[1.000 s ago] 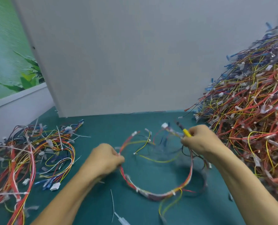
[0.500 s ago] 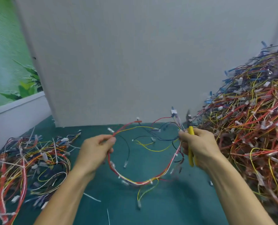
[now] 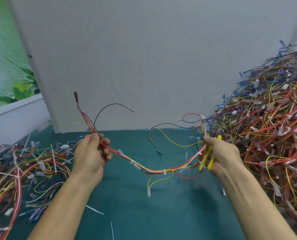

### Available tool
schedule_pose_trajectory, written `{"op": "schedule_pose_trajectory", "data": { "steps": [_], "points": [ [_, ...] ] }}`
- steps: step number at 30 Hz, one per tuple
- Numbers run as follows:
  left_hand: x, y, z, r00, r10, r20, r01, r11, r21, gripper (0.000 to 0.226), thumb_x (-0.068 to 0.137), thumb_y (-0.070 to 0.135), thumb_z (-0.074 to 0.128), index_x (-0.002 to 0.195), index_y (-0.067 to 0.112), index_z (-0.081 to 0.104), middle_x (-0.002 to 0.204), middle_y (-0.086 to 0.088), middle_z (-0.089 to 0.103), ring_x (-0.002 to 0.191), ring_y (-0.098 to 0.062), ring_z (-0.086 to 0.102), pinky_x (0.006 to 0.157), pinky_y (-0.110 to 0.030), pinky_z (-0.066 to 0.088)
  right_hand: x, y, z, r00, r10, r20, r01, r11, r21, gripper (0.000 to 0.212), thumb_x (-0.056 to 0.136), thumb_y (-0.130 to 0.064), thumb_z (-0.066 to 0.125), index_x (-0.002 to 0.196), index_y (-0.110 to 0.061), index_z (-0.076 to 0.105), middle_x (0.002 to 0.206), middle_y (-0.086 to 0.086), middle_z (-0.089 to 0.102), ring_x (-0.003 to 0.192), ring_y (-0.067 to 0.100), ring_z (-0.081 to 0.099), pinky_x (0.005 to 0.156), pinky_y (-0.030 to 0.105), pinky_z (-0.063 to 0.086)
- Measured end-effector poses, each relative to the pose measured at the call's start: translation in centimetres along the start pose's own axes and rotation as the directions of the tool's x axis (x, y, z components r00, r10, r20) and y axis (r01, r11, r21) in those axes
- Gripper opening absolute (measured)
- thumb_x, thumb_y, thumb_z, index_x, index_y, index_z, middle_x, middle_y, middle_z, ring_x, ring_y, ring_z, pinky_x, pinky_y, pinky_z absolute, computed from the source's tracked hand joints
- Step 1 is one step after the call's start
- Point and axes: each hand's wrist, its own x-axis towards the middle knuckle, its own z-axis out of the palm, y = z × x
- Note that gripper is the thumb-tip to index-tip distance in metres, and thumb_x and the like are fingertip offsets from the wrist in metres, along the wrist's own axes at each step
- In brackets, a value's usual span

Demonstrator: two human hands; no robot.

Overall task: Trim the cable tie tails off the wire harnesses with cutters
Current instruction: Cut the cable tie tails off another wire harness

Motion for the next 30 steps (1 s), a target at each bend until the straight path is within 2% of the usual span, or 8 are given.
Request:
{"op": "schedule_pose_trajectory", "data": {
  "steps": [6, 10, 15, 20, 23, 25, 27, 30],
  "points": [
    [0.9, -0.4, -1.5, 0.990, 0.022, -0.139, -0.024, 1.000, -0.012, 0.026, 0.104, 0.015, 0.037, 0.082, 0.015, 0.051, 0.075, -0.002, 0.051, 0.044, -0.004, 0.051, 0.046, -0.018, 0.051, 0.4, 0.2, -0.3, 0.998, -0.062, -0.029, 0.064, 0.996, 0.065, 0.017, 0.091, -0.003, 0.061, 0.077, -0.011, 0.056, 0.064, 0.006, 0.050, 0.044, 0.013, 0.048, 0.045, 0.024, 0.042],
    [1.5, -0.6, -2.3, 0.974, 0.006, -0.225, -0.005, 1.000, 0.002, 0.025, 0.103, 0.014, 0.040, 0.083, 0.014, 0.054, 0.075, -0.002, 0.052, 0.056, -0.010, 0.050, 0.048, -0.019, 0.053, 0.7, 0.4, -0.6, 0.997, -0.057, -0.052, 0.062, 0.994, 0.088, 0.022, 0.091, 0.001, 0.058, 0.074, -0.013, 0.052, 0.063, 0.006, 0.048, 0.039, 0.009, 0.045, 0.039, 0.019, 0.037],
    [1.7, -0.7, -2.2, 0.970, -0.026, -0.240, 0.033, 0.999, 0.026, 0.025, 0.103, 0.015, 0.041, 0.082, 0.015, 0.055, 0.075, -0.001, 0.054, 0.058, -0.011, 0.049, 0.049, -0.022, 0.053, 0.5, 0.5, -0.7, 0.998, -0.057, -0.038, 0.060, 0.995, 0.082, 0.019, 0.090, 0.000, 0.060, 0.075, -0.010, 0.055, 0.059, 0.007, 0.049, 0.034, 0.007, 0.045, 0.038, 0.019, 0.039],
    [1.2, -1.1, -1.7, 0.974, -0.175, -0.144, 0.183, 0.982, 0.043, 0.028, 0.103, 0.019, 0.037, 0.083, 0.016, 0.057, 0.074, -0.001, 0.055, 0.063, -0.014, 0.049, 0.060, -0.029, 0.040, 0.1, -0.2, -0.4, 0.996, -0.053, 0.067, 0.050, 0.997, 0.050, 0.021, 0.091, -0.002, 0.060, 0.073, -0.012, 0.057, 0.052, 0.002, 0.051, 0.039, 0.009, 0.047, 0.041, 0.020, 0.043],
    [0.5, -1.4, -0.7, 0.963, -0.266, -0.048, 0.269, 0.960, 0.081, 0.030, 0.099, 0.037, 0.043, 0.081, 0.019, 0.060, 0.058, 0.005, 0.051, 0.063, -0.013, 0.050, 0.062, -0.031, 0.033, -0.7, -0.5, 0.0, 0.979, -0.021, 0.202, 0.027, 0.999, -0.029, 0.017, 0.091, -0.002, 0.059, 0.077, -0.012, 0.058, 0.056, 0.004, 0.053, 0.045, 0.013, 0.050, 0.043, 0.023, 0.047],
    [-0.2, -1.5, 0.2, 0.948, -0.316, 0.045, 0.314, 0.949, 0.033, 0.027, 0.088, 0.046, 0.057, 0.083, 0.019, 0.058, 0.047, 0.007, 0.041, 0.059, -0.011, 0.050, 0.064, -0.032, 0.038, -1.3, -0.5, 0.4, 0.954, 0.002, 0.299, 0.019, 0.998, -0.066, 0.015, 0.091, -0.002, 0.059, 0.079, -0.010, 0.059, 0.058, 0.006, 0.054, 0.048, 0.015, 0.050, 0.045, 0.025, 0.047],
    [-1.1, -1.9, 1.1, 0.925, -0.353, 0.140, 0.362, 0.931, -0.042, 0.023, 0.073, 0.034, 0.069, 0.083, 0.018, 0.055, 0.044, 0.007, 0.036, 0.050, -0.010, 0.050, 0.067, -0.035, 0.049, -1.9, -0.6, 0.8, 0.920, 0.017, 0.392, 0.018, 0.996, -0.085, 0.012, 0.091, -0.001, 0.059, 0.081, -0.008, 0.059, 0.058, 0.007, 0.055, 0.046, 0.017, 0.052, 0.045, 0.027, 0.047],
    [-2.1, -2.8, 2.0, 0.890, -0.417, 0.186, 0.437, 0.895, -0.087, 0.013, 0.081, 0.024, 0.065, 0.084, 0.012, 0.062, 0.047, 0.002, 0.045, 0.047, -0.013, 0.055, 0.070, -0.042, 0.056, -2.6, -0.8, 1.1, 0.867, 0.033, 0.498, 0.016, 0.995, -0.094, 0.006, 0.089, -0.001, 0.060, 0.085, -0.005, 0.061, 0.059, 0.008, 0.060, 0.046, 0.018, 0.055, 0.044, 0.029, 0.049]
  ]
}}
